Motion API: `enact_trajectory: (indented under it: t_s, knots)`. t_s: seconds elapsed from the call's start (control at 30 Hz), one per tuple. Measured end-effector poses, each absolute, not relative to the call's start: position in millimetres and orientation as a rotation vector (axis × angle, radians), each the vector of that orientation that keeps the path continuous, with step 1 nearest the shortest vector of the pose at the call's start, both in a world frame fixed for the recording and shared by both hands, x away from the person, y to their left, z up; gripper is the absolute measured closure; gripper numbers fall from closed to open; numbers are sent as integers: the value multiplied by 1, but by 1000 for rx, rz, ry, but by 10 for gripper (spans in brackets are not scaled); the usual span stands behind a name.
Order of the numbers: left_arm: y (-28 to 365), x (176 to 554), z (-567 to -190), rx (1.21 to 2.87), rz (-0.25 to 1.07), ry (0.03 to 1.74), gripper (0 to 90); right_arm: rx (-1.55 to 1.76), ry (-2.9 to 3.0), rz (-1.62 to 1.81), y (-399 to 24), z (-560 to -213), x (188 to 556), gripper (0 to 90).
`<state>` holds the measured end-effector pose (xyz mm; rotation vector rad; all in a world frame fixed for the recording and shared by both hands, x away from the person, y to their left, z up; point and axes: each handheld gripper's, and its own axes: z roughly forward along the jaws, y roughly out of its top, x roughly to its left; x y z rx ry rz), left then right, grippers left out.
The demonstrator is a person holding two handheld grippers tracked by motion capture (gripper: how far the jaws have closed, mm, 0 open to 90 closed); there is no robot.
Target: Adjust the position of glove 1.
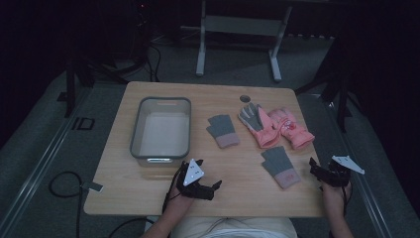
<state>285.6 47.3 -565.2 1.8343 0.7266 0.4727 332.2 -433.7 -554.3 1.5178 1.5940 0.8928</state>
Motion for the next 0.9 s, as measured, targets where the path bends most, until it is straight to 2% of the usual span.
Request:
enact_trajectory:
  t_s: [0.53, 0.9]
  knots:
    - [49, 286, -565, 1831, 455, 726, 22, 1502, 1681, 852, -430, -550, 331, 128]
    - [48, 286, -565, 1835, 456, 721, 23, 1527, 1660, 868, -435, -522, 327, 122]
